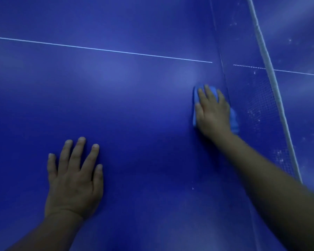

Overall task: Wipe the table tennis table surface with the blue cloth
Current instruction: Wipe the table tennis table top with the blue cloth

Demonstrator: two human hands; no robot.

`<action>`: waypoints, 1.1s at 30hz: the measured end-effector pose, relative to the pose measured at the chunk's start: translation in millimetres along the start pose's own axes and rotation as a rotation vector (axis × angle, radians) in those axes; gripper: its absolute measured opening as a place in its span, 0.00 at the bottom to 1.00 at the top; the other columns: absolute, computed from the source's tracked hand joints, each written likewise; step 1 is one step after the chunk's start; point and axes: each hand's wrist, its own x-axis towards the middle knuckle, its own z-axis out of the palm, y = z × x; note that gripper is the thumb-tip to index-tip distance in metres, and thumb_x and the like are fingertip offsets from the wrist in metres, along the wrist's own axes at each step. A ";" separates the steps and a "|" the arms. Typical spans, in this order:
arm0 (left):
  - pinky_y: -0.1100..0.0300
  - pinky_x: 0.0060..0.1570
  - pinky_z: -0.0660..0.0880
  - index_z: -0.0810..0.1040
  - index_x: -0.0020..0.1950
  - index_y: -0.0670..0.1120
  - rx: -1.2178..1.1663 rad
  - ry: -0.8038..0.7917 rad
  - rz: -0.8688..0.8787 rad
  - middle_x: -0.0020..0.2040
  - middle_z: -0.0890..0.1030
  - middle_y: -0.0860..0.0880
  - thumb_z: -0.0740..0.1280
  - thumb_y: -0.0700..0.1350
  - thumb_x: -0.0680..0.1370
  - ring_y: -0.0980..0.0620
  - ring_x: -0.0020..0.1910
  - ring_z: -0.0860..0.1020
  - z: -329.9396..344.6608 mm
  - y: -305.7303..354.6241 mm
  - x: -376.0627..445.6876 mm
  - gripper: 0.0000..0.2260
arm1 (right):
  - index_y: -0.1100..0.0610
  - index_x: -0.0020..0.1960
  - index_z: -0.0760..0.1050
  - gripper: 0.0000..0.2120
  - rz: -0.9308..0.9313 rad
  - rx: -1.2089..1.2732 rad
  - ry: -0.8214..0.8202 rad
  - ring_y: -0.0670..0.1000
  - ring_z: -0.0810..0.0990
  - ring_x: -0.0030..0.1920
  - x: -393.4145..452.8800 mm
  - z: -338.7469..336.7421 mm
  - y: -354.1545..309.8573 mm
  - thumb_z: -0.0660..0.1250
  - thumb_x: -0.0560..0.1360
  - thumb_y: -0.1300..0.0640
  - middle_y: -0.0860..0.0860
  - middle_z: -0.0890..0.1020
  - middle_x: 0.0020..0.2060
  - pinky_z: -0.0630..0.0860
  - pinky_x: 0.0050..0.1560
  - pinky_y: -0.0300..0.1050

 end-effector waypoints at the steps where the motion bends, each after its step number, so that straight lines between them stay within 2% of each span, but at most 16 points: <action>1: 0.37 0.74 0.48 0.73 0.72 0.44 -0.001 0.003 -0.004 0.76 0.66 0.41 0.53 0.54 0.79 0.39 0.77 0.58 0.3 -0.1 -0.4 0.26 | 0.57 0.75 0.67 0.30 -0.018 0.000 0.000 0.67 0.65 0.72 27.1 0.7 3.9 0.45 0.80 0.45 0.55 0.67 0.75 0.65 0.69 0.64; 3: 0.37 0.74 0.47 0.72 0.73 0.44 0.004 -0.005 0.000 0.77 0.66 0.41 0.52 0.54 0.79 0.39 0.78 0.58 0.6 -1.0 -1.3 0.26 | 0.59 0.74 0.69 0.29 -0.159 -0.014 0.052 0.67 0.66 0.72 38.4 4.4 -7.9 0.43 0.83 0.47 0.56 0.68 0.75 0.64 0.70 0.64; 6: 0.37 0.74 0.46 0.72 0.73 0.44 -0.014 -0.007 0.003 0.77 0.65 0.41 0.52 0.55 0.80 0.39 0.78 0.57 0.9 -2.4 -1.6 0.26 | 0.63 0.69 0.73 0.20 -0.704 0.017 0.153 0.65 0.64 0.73 -62.0 1.0 -24.7 0.56 0.80 0.57 0.59 0.69 0.72 0.62 0.69 0.63; 9: 0.38 0.75 0.46 0.72 0.74 0.44 -0.006 -0.009 -0.001 0.77 0.65 0.41 0.52 0.55 0.80 0.39 0.78 0.57 1.1 -0.1 -1.1 0.26 | 0.48 0.76 0.65 0.26 -1.101 0.031 -0.121 0.60 0.59 0.77 -184.7 -22.1 -17.1 0.59 0.78 0.49 0.48 0.63 0.77 0.58 0.72 0.60; 11: 0.37 0.74 0.46 0.72 0.74 0.44 -0.011 -0.004 0.001 0.77 0.65 0.41 0.52 0.54 0.80 0.39 0.78 0.58 0.5 -0.5 -0.8 0.26 | 0.45 0.76 0.64 0.26 -1.262 0.043 -0.179 0.59 0.59 0.78 -182.0 -23.5 -1.7 0.60 0.79 0.47 0.45 0.62 0.78 0.57 0.74 0.59; 14: 0.36 0.74 0.47 0.72 0.74 0.44 -0.015 0.005 0.005 0.77 0.65 0.41 0.52 0.54 0.80 0.39 0.78 0.58 -0.1 -0.8 -0.3 0.26 | 0.53 0.75 0.64 0.22 -1.094 -0.014 -0.002 0.64 0.66 0.73 -75.3 -4.1 -6.9 0.54 0.82 0.51 0.54 0.68 0.74 0.60 0.70 0.62; 17: 0.35 0.74 0.49 0.71 0.74 0.44 -0.007 0.020 0.012 0.77 0.66 0.41 0.52 0.54 0.80 0.38 0.77 0.58 0.8 -1.4 -1.8 0.26 | 0.57 0.72 0.70 0.20 -0.545 0.061 0.089 0.70 0.72 0.68 25.2 4.8 -36.1 0.54 0.83 0.52 0.58 0.74 0.70 0.68 0.66 0.66; 18: 0.34 0.74 0.49 0.72 0.74 0.44 -0.009 0.025 0.013 0.77 0.66 0.41 0.52 0.54 0.80 0.38 0.77 0.58 0.8 -1.8 -2.4 0.26 | 0.55 0.72 0.71 0.21 -0.419 0.083 0.101 0.70 0.71 0.68 29.0 4.4 -50.8 0.54 0.82 0.51 0.56 0.74 0.71 0.68 0.65 0.66; 19: 0.35 0.74 0.49 0.72 0.74 0.44 -0.017 0.027 0.012 0.77 0.66 0.41 0.52 0.54 0.80 0.38 0.77 0.58 0.8 -1.8 -2.2 0.26 | 0.55 0.72 0.72 0.21 -0.409 0.110 0.131 0.69 0.71 0.68 16.4 7.2 -65.0 0.55 0.81 0.51 0.56 0.74 0.71 0.68 0.65 0.67; 21: 0.36 0.74 0.47 0.71 0.74 0.44 -0.034 0.021 0.009 0.77 0.65 0.41 0.52 0.54 0.80 0.39 0.78 0.58 0.9 -1.5 -2.0 0.26 | 0.54 0.71 0.73 0.21 -0.711 0.137 0.129 0.68 0.71 0.69 -50.3 0.9 -86.2 0.55 0.80 0.53 0.56 0.74 0.70 0.65 0.67 0.67; 24: 0.36 0.74 0.47 0.71 0.74 0.45 -0.039 0.024 0.000 0.77 0.65 0.41 0.52 0.54 0.80 0.39 0.78 0.58 1.3 -2.1 -2.8 0.26 | 0.40 0.72 0.70 0.24 -1.239 0.032 -0.165 0.58 0.67 0.74 -180.3 -24.4 -77.4 0.55 0.77 0.44 0.45 0.70 0.73 0.50 0.77 0.61; 25: 0.35 0.74 0.47 0.71 0.74 0.45 -0.041 0.023 0.003 0.77 0.65 0.41 0.52 0.54 0.80 0.39 0.78 0.58 1.4 -2.2 -3.3 0.26 | 0.37 0.73 0.67 0.24 -1.303 -0.017 -0.183 0.53 0.66 0.75 -198.2 -27.3 -62.4 0.56 0.77 0.41 0.42 0.69 0.73 0.48 0.78 0.59; 26: 0.35 0.74 0.47 0.71 0.74 0.45 -0.044 0.020 0.006 0.77 0.65 0.41 0.52 0.54 0.80 0.39 0.78 0.58 1.3 -2.3 -3.2 0.26 | 0.38 0.73 0.66 0.26 -1.328 -0.019 -0.208 0.52 0.66 0.74 -192.8 -29.4 -47.9 0.59 0.76 0.39 0.41 0.69 0.73 0.53 0.77 0.58; 28: 0.35 0.74 0.47 0.71 0.74 0.45 -0.050 0.013 0.002 0.77 0.65 0.41 0.51 0.55 0.80 0.39 0.78 0.57 0.6 -2.9 -1.9 0.26 | 0.44 0.73 0.66 0.26 -1.294 0.009 -0.156 0.58 0.66 0.74 -138.4 -18.5 -28.9 0.62 0.76 0.43 0.47 0.71 0.73 0.61 0.74 0.59; 30: 0.36 0.74 0.46 0.71 0.74 0.45 -0.044 0.010 0.002 0.77 0.65 0.42 0.51 0.55 0.80 0.40 0.78 0.57 0.7 -2.4 -1.5 0.27 | 0.53 0.72 0.70 0.22 -1.002 -0.038 -0.008 0.64 0.68 0.71 -59.7 -3.4 -15.4 0.58 0.79 0.52 0.55 0.73 0.71 0.60 0.70 0.58; 33: 0.36 0.74 0.47 0.71 0.74 0.45 -0.041 0.021 0.007 0.77 0.65 0.41 0.51 0.55 0.80 0.39 0.78 0.57 1.3 -2.9 -2.7 0.26 | 0.54 0.75 0.68 0.23 -0.172 0.068 0.028 0.63 0.65 0.74 6.1 -2.4 10.4 0.52 0.82 0.50 0.53 0.67 0.76 0.59 0.72 0.58</action>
